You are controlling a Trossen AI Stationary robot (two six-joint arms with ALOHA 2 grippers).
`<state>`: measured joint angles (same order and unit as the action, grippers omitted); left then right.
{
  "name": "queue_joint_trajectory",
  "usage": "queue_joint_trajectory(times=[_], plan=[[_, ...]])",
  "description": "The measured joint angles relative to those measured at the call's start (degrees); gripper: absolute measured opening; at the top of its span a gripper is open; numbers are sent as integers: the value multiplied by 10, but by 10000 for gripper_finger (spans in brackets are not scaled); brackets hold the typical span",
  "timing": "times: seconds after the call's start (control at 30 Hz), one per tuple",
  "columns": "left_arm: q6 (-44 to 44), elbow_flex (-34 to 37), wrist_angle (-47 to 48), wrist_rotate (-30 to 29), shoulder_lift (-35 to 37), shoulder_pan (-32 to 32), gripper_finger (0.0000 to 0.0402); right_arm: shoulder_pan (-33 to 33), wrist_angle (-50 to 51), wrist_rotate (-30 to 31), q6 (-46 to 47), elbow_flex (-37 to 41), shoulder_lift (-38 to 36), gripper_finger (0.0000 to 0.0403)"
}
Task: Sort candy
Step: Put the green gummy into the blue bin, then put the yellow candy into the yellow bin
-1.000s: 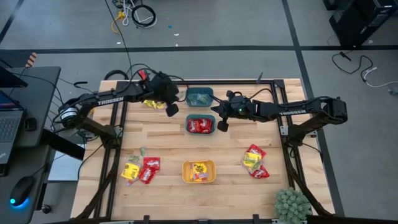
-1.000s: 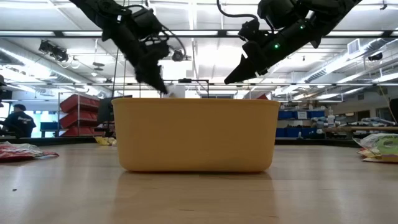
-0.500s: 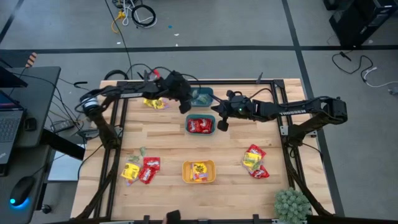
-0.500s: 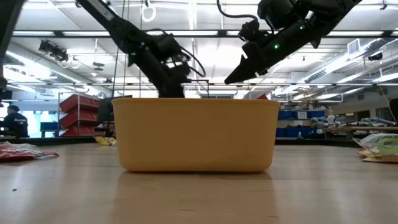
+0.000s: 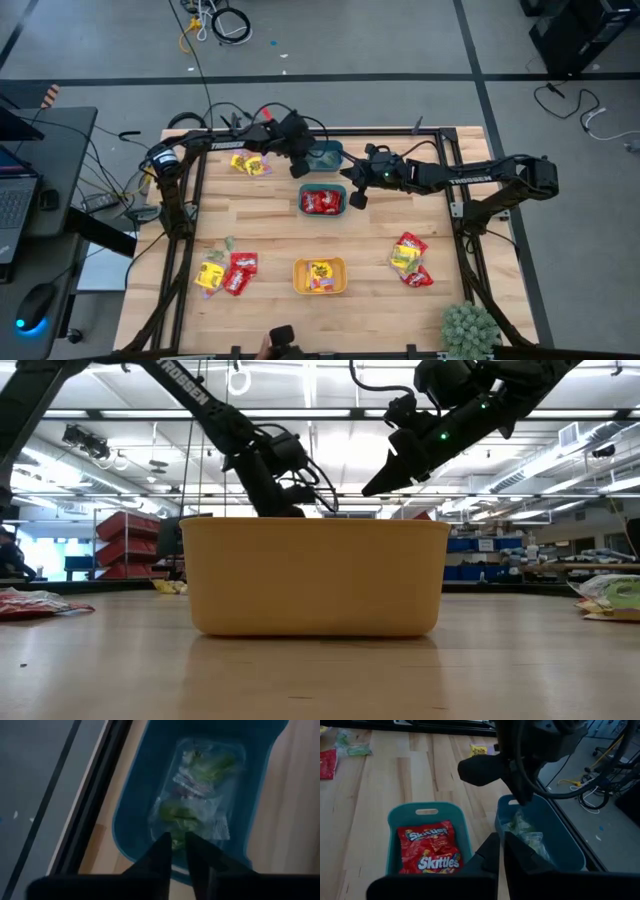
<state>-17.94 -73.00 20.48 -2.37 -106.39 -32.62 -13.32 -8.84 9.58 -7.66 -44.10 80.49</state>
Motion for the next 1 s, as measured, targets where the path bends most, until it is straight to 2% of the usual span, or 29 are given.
queue_joint_trajectory(times=[0.2, 0.27, 0.37, 0.43, 0.5, 0.8, 1.0], plan=[[3, -39, 59, -10, 0, 1, 108, 0, 0, 0, 2, 0, 0, 13], [23, -53, 83, -17, 4, 1, 104, 0, 1, 0, 2, 0, 0, 15], [31, -43, 110, -16, 36, 1, 65, 0, 4, 0, 4, 0, 0, 16], [34, -17, 111, -14, 66, -8, 26, 0, 11, 0, 5, 0, 0, 16], [46, 17, 112, -12, 98, -23, 8, 0, 16, 0, 6, 0, 0, 15], [84, 183, 110, -4, 229, -90, 3, 0, 12, -3, 18, 0, 0, 12], [186, 248, 113, -29, 267, -128, 5, 1, 11, -4, 21, 0, 0, 16]])
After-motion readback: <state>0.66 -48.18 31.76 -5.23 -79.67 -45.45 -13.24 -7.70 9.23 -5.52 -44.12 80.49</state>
